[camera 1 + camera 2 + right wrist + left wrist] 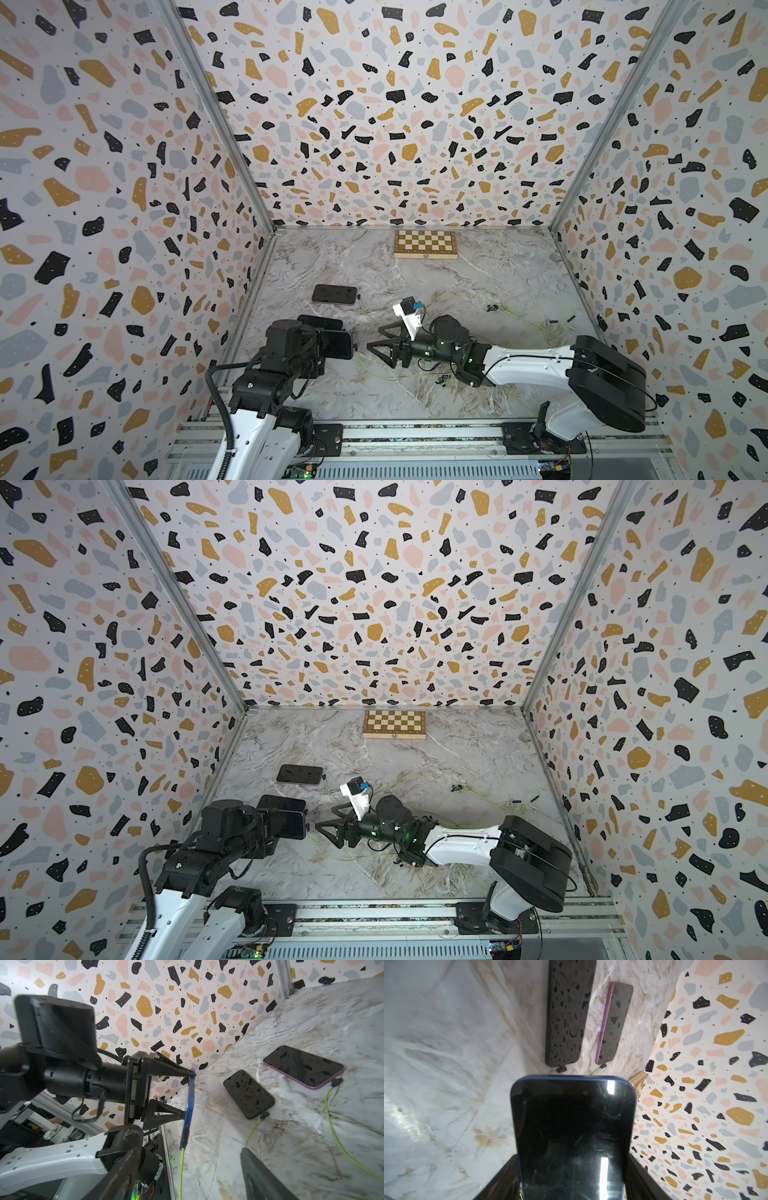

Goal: Plug wired earphones into phones
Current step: Place the phone at the center of the board.

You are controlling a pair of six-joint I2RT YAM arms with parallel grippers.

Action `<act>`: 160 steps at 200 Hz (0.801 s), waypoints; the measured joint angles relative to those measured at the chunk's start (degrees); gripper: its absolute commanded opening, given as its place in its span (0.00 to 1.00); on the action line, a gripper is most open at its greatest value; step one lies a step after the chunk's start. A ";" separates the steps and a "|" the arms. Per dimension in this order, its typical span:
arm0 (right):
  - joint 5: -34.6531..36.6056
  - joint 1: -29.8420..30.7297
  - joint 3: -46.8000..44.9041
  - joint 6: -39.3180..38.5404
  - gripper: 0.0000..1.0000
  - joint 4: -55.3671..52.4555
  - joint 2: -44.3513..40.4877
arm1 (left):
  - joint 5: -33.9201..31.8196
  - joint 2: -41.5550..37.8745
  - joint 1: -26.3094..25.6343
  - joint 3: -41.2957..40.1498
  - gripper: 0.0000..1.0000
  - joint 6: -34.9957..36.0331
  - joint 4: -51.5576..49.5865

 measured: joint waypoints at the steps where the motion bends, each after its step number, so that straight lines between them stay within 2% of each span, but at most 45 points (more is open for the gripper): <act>1: -0.04 0.00 -0.04 -0.15 0.80 -0.20 -0.31 | -0.04 0.04 0.00 -0.02 0.55 0.00 -0.07; 37: 3.69 -1.42 -2.75 -3.52 0.80 -5.01 -9.90 | -3.74 3.91 0.00 -3.17 0.55 0.83 -2.67; 64: 8.85 -4.17 -3.80 -6.01 0.80 -13.44 -17.03 | -6.03 6.99 0.00 -6.82 0.55 0.72 -2.54; 116: 16.87 -13.22 -6.80 -8.59 0.81 -29.70 -30.91 | -9.99 13.53 0.00 -9.81 0.56 0.48 -1.05; 160: 23.58 -16.63 -7.30 -11.98 0.83 -38.40 -37.97 | -13.25 18.60 0.00 -9.81 0.68 0.52 1.75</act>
